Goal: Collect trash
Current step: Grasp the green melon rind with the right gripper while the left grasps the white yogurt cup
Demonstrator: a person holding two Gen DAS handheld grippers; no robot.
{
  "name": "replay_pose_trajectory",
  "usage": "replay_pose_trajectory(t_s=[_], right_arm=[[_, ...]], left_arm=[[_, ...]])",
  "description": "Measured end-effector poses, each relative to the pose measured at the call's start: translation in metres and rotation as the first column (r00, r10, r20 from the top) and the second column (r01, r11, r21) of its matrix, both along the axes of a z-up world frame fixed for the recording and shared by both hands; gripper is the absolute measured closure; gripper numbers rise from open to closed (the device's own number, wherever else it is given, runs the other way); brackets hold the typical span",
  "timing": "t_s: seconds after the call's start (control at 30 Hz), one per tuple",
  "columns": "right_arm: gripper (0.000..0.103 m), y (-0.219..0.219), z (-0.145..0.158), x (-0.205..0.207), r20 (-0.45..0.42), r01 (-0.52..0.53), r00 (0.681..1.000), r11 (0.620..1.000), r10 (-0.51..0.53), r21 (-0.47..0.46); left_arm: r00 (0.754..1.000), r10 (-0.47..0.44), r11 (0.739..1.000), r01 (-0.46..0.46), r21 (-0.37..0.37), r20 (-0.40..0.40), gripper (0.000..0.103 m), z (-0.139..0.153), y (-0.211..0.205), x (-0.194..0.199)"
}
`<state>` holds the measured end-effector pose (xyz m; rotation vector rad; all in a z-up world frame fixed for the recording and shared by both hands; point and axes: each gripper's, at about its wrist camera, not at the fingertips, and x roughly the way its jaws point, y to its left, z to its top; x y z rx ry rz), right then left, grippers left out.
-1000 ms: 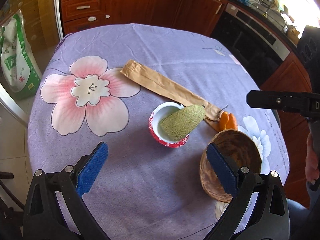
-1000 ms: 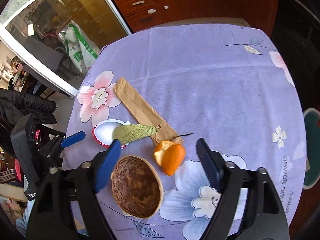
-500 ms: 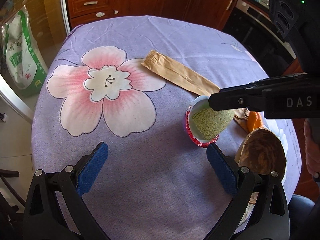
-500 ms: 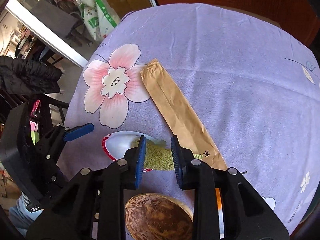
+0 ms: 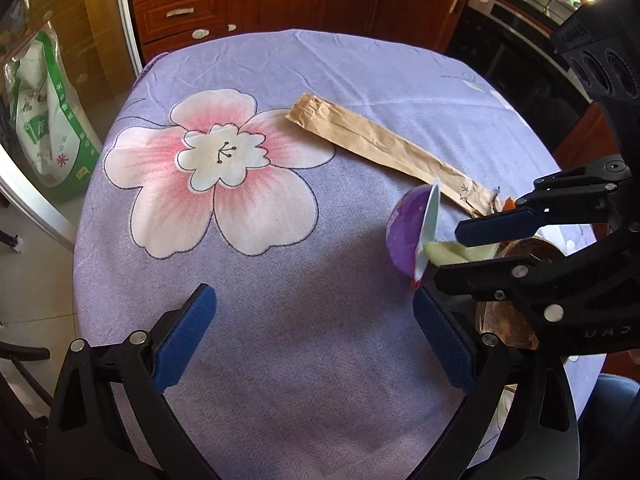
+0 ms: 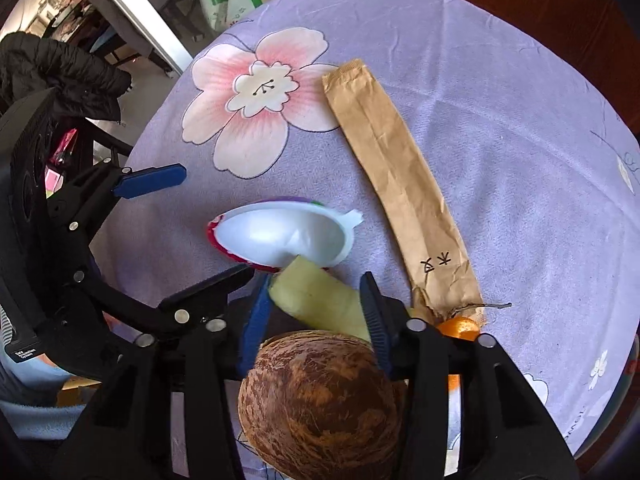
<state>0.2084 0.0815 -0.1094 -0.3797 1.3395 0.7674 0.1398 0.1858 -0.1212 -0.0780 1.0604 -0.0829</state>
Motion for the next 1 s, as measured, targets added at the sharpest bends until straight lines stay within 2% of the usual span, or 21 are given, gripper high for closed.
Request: replay_pose_trajectory(t_s=[0.07, 0.33, 0.5, 0.6, 0.77, 0.87, 0.93, 0.97, 1.0], right_arm=[[0.070, 0.003, 0.000, -0.004, 0.022, -0.016, 1.000, 1.000, 0.017, -0.018], [0.069, -0.007, 0.005, -0.005, 0.016, -0.021, 1.000, 0.999, 0.021, -0.030], [0.053, 0.001, 0.001, -0.016, 0.006, -0.067, 0.998, 0.996, 0.067, -0.062], [0.049, 0.005, -0.001, -0.019, 0.014, -0.085, 0.996, 0.993, 0.086, -0.083], [0.049, 0.007, -0.003, -0.021, 0.047, -0.109, 0.992, 0.988, 0.115, -0.113], [0.050, 0.004, -0.003, -0.016, 0.057, -0.090, 0.994, 0.990, 0.097, -0.104], [0.058, -0.003, -0.001, -0.008, 0.067, -0.048, 0.996, 0.994, 0.054, -0.094], [0.058, -0.007, 0.000, -0.003, 0.077, -0.022, 0.997, 0.995, 0.030, -0.092], [0.068, -0.009, -0.001, 0.002, 0.084, 0.000, 0.996, 0.996, 0.007, -0.087]], left_arm=[[1.000, 0.000, 1.000, 0.000, 0.014, -0.001, 0.004, 0.000, 0.000, -0.003], [1.000, 0.007, 1.000, -0.007, 0.010, 0.016, 0.004, 0.009, 0.009, -0.015], [1.000, 0.005, 1.000, -0.004, -0.006, 0.024, 0.004, 0.012, 0.009, -0.024], [1.000, 0.004, 1.000, -0.004, -0.008, 0.024, 0.004, 0.014, 0.008, -0.026], [1.000, -0.010, 1.000, 0.010, 0.004, 0.022, 0.004, 0.014, 0.006, -0.028], [1.000, -0.016, 1.000, 0.016, -0.003, 0.016, 0.004, 0.013, 0.004, -0.028], [1.000, -0.024, 1.000, 0.024, -0.001, 0.012, 0.004, 0.012, 0.002, -0.027], [1.000, -0.027, 1.000, 0.027, -0.002, 0.012, 0.004, 0.011, 0.001, -0.026], [0.999, -0.031, 1.000, 0.031, -0.005, 0.012, 0.004, 0.011, 0.000, -0.025]])
